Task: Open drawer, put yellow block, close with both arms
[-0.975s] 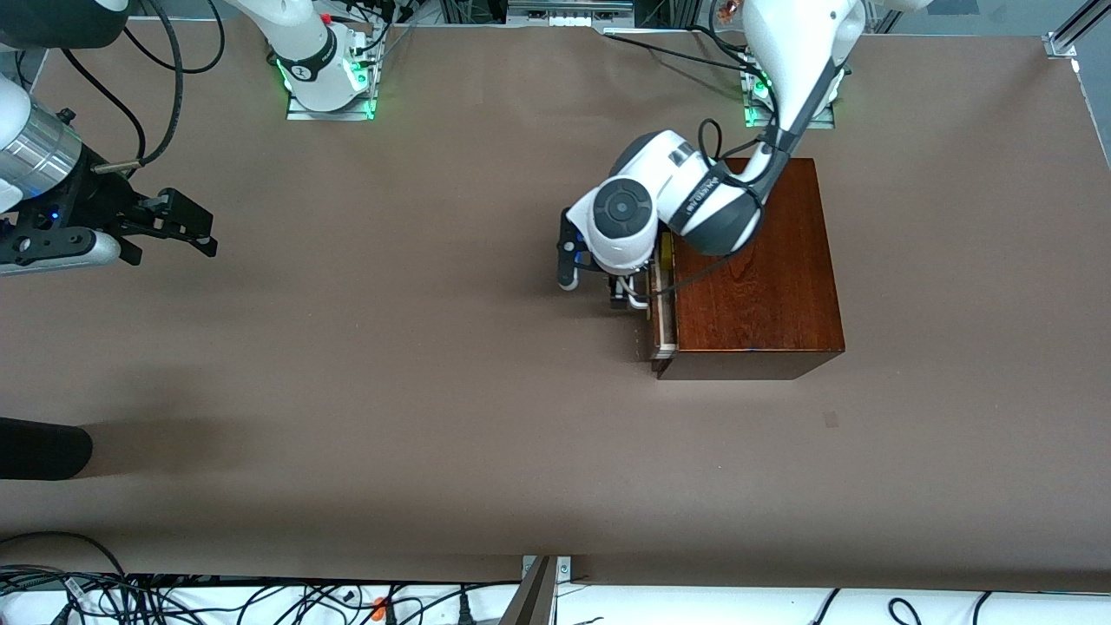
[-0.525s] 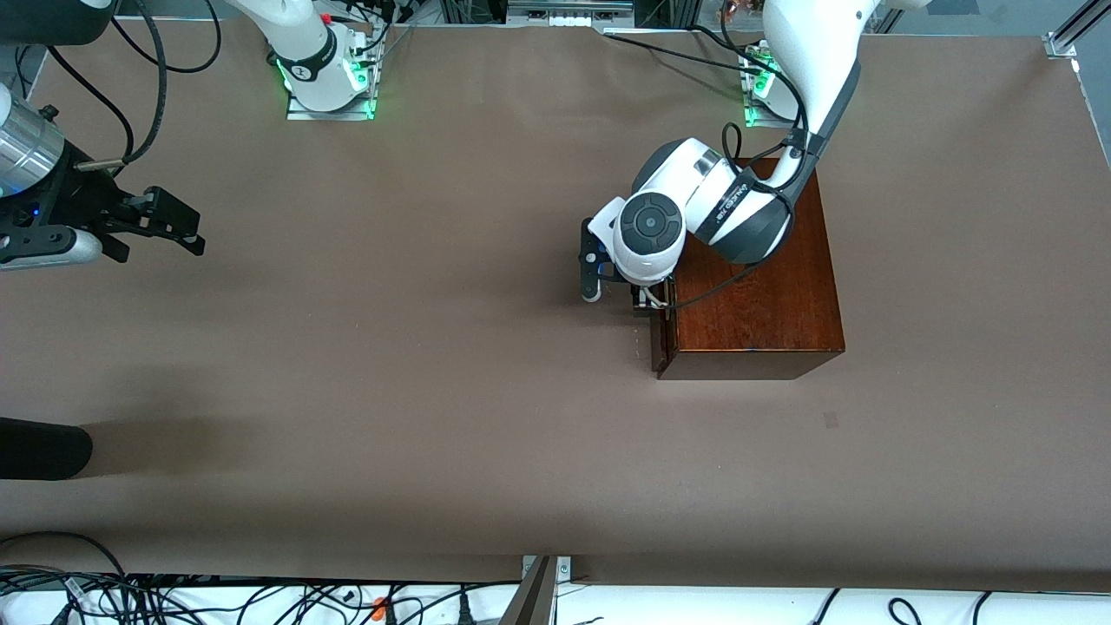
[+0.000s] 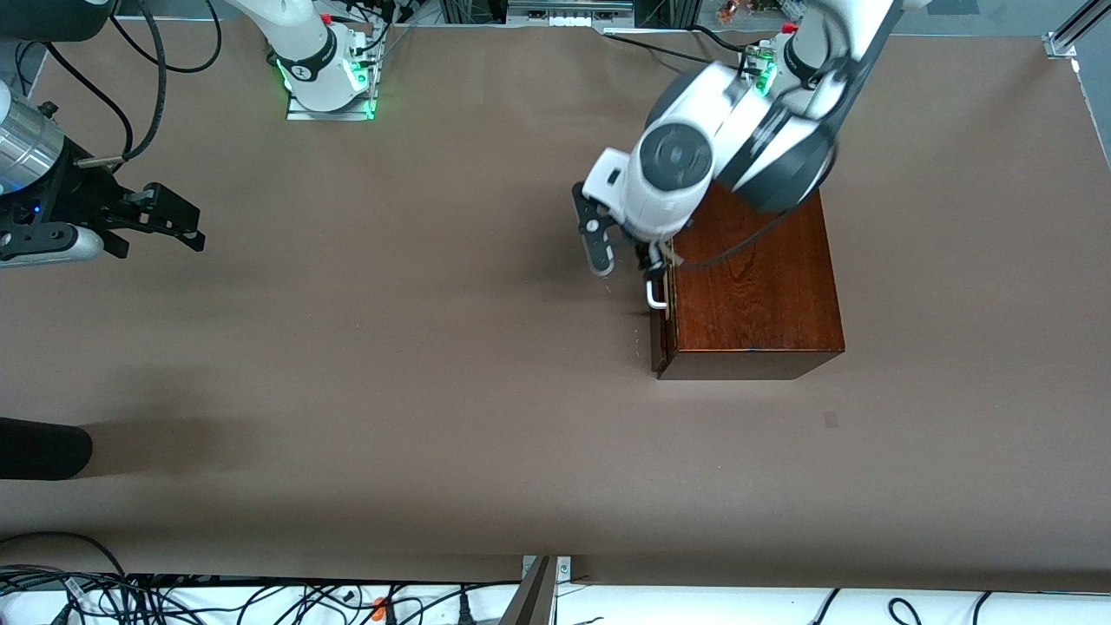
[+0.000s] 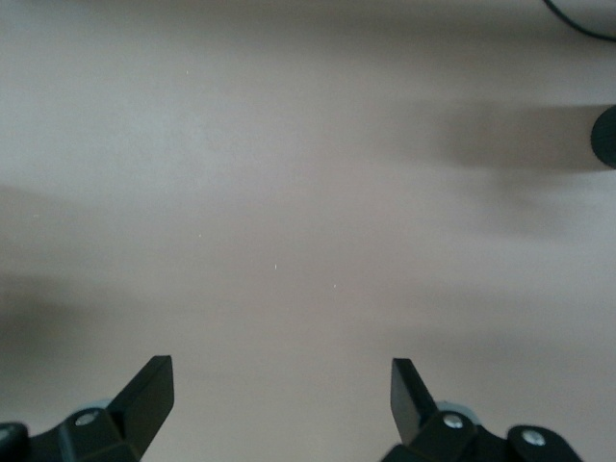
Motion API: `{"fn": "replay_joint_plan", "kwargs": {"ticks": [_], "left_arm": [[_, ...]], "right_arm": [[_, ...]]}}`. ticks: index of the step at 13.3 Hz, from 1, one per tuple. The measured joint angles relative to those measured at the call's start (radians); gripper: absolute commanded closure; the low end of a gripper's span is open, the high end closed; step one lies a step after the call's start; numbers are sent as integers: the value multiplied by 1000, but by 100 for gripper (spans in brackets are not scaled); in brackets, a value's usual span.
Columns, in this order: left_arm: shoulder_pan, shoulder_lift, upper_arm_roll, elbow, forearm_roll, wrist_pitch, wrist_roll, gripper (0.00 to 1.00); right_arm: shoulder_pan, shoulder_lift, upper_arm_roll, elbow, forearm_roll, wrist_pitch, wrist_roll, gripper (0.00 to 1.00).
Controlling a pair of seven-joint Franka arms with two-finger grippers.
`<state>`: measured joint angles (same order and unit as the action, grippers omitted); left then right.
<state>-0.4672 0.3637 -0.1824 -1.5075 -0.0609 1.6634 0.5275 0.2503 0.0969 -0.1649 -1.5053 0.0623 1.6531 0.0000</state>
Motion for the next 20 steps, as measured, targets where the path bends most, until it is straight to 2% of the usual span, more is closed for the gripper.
{"fn": "replay_joint_plan", "kwargs": {"ticks": [2,4,7,10,12,15,20], "left_arm": [[24,-53,10,63,6,-153,-157,0],[79,-86,19,102,57,-245,-256,0],[182,-131,33,121,80,-262,-282,0],[227,-210,122,121,80,-261,-371,0],[284,-260,152,97,78,-236,-475,0],[353,-338,157,-22,77,-116,-627,0],[383,-354,155,-126,77,-70,-687,0]], "right_arm": [[0,0,3,1,0,-23,0,0],[1,0,4,1,0,-37,0,0],[1,0,4,1,0,-38,0,0],[1,0,5,2,0,-39,0,0],[1,0,5,2,0,-39,0,0],[1,0,6,2,0,-39,0,0],[2,0,7,2,0,-39,0,0]]}}
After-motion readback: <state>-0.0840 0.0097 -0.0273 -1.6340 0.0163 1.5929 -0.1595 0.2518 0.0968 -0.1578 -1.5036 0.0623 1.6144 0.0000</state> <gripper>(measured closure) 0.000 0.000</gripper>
